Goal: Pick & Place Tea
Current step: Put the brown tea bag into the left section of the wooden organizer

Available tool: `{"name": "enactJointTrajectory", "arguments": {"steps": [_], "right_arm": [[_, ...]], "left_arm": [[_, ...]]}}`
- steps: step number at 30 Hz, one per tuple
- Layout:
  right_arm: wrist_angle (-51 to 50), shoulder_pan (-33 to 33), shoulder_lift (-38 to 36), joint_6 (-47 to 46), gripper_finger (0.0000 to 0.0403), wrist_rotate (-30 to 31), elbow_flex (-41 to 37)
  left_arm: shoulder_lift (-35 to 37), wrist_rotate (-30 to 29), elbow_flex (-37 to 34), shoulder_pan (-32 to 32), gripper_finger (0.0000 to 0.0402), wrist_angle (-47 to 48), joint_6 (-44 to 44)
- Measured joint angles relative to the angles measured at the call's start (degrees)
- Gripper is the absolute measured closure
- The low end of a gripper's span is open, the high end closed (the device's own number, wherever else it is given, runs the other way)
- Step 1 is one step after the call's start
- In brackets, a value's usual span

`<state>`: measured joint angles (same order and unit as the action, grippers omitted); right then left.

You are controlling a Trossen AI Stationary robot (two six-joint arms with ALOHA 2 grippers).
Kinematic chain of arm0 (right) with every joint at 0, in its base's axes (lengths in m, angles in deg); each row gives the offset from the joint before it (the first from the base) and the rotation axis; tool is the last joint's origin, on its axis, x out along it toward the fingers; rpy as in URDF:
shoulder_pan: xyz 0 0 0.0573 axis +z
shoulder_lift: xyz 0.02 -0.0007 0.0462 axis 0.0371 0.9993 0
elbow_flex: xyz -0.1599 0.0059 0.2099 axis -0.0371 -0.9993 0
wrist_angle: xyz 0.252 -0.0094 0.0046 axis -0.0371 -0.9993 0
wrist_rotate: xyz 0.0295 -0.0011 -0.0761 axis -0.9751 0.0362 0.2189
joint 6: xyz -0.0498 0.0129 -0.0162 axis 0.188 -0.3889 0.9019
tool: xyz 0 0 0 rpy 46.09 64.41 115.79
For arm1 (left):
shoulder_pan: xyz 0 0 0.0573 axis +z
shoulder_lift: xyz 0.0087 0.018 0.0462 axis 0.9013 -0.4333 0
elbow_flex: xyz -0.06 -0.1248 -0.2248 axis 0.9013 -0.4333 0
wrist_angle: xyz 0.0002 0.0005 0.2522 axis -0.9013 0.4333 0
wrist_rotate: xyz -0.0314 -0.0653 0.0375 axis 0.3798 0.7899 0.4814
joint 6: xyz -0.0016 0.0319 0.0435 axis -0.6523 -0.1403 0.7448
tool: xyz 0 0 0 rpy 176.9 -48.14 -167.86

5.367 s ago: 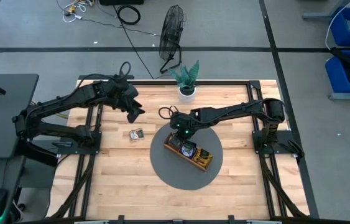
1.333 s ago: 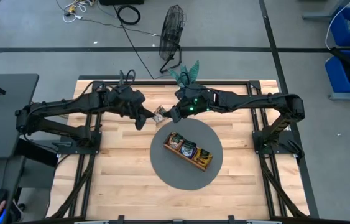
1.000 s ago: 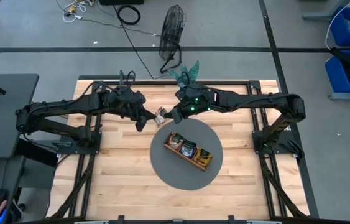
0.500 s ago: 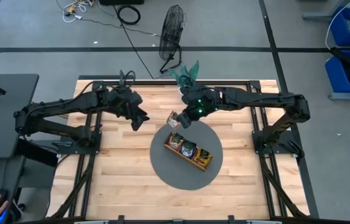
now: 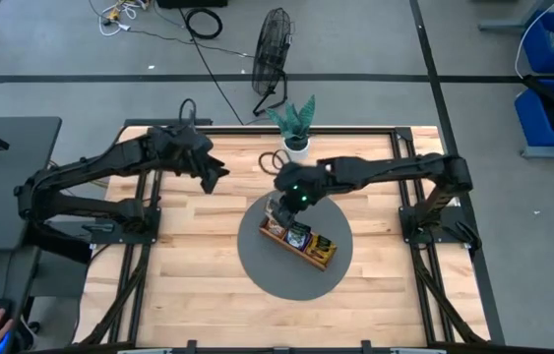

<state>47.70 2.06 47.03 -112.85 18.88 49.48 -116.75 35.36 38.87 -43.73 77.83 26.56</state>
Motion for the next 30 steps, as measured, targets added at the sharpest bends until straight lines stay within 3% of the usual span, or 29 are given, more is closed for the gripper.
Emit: {"name": "enactJointTrajectory", "arguments": {"steps": [12,30], "right_arm": [[-1.1,1.8,8.2,3.7,0.0403,1.6,0.0],[-0.8,3.2,13.1,7.8,0.0403,5.1,0.1]], "left_arm": [[0.1,0.1,0.0,2.1,0.0236,2.5,0.6],[0.1,0.1,0.0,2.1,0.0236,2.7,0.0]]}}
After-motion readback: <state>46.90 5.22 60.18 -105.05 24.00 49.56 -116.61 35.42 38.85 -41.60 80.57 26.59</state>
